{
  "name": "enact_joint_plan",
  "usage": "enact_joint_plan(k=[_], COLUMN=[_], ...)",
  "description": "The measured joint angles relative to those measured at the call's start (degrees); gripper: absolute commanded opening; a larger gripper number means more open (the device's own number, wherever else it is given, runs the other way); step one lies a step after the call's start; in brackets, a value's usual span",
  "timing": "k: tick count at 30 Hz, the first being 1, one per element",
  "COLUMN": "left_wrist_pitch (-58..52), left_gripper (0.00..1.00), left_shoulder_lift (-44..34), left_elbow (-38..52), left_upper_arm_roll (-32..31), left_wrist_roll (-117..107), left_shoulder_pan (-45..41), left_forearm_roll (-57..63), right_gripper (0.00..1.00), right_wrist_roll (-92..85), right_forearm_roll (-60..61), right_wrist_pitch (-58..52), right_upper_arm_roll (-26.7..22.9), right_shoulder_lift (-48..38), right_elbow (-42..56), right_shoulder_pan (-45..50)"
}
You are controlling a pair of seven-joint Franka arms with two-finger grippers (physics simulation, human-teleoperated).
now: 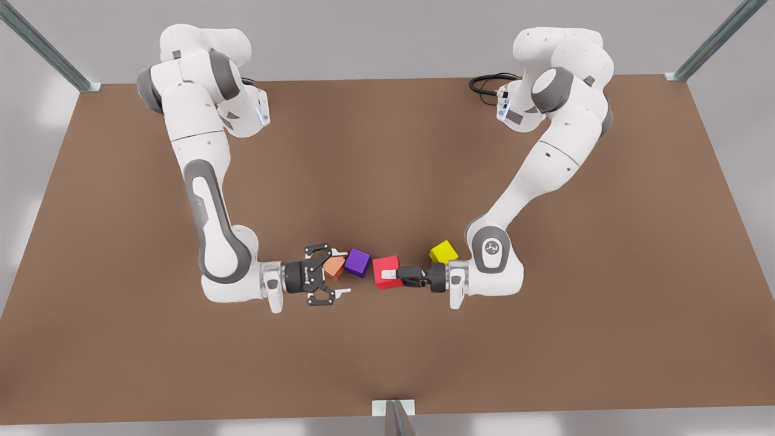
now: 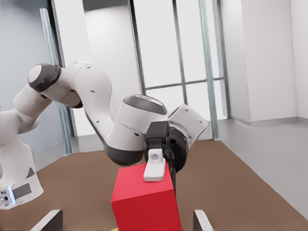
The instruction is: Pick up red wooden cube and pass to hand red wooden cube and place in blue wooden cube
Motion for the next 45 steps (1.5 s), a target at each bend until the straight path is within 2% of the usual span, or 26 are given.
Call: enact_joint_plan(k=[9,45], left_wrist_pitch=[0.5,3.2], left_gripper=[0.53,0.53], left_shoulder_lift=[-0.1,0.8], left_elbow=[0.0,1.6], left_upper_arm_roll=[-0.4,-0.6], left_wrist_roll=[2.4,5.0], left_shoulder_pan=[-0.2,-2.3], left_forearm_roll=[-0.4,-0.9], right_gripper=[1.0,1.0], right_wrist_roll=[-1.8,-3.8], right_forearm_roll=[0.5,2.5], right_wrist_pitch=[1.1,5.8], right_upper_arm_roll=[2.0,5.8], right_shoulder_lift=[3.6,6.8], right_elbow=[-0.3,3.1], right_shoulder_pan=[0.3,-0.1])
